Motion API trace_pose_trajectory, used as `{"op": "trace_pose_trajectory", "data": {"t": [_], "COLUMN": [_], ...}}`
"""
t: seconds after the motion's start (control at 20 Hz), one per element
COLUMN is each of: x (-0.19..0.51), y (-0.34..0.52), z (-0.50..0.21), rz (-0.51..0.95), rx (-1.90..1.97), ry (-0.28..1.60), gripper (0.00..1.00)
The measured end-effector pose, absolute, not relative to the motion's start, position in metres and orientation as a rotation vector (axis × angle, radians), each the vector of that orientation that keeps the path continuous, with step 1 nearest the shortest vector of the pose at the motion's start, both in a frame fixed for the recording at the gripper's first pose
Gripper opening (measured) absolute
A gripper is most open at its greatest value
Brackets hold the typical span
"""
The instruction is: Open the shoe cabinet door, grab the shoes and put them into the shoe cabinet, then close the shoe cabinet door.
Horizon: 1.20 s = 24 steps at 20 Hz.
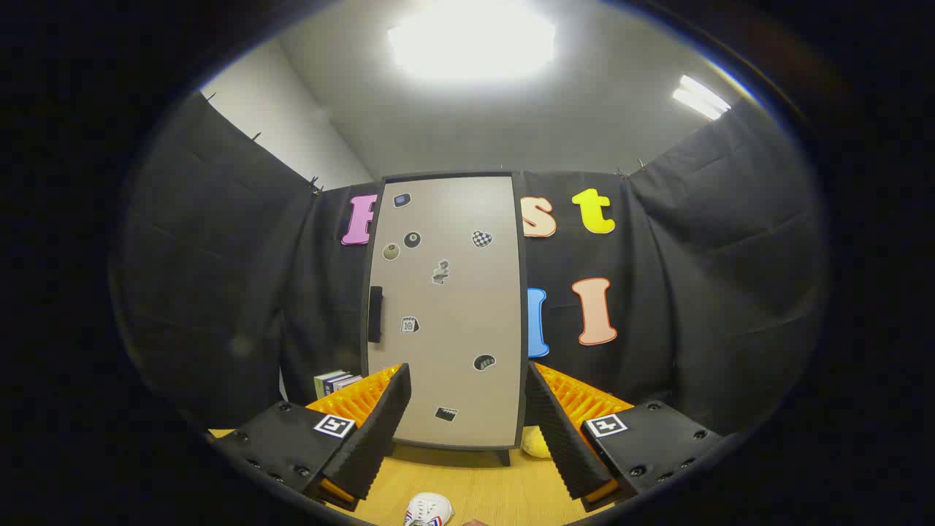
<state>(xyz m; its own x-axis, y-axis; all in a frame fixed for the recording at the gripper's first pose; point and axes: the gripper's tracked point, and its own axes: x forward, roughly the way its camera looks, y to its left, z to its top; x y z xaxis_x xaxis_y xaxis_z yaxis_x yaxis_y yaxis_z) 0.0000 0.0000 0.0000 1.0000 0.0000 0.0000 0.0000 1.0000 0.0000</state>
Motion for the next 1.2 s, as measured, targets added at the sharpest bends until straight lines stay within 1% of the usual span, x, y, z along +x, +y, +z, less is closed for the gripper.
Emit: {"op": "trace_pose_trajectory", "data": {"t": [0.3,0.85,1.0,1.2], "x": [-0.003,-0.003,0.016,0.059], "y": [0.013,0.006,0.010,0.025], "z": [-0.004,0.007,0.017,0.033], "rz": [0.032,-0.001,-0.009,0.016], "rx": [-0.004,0.056,0.078,0.081], "ry": [0.001,-0.016,-0.022,-0.020], "gripper": [0.98,0.98,0.98,0.99]}}
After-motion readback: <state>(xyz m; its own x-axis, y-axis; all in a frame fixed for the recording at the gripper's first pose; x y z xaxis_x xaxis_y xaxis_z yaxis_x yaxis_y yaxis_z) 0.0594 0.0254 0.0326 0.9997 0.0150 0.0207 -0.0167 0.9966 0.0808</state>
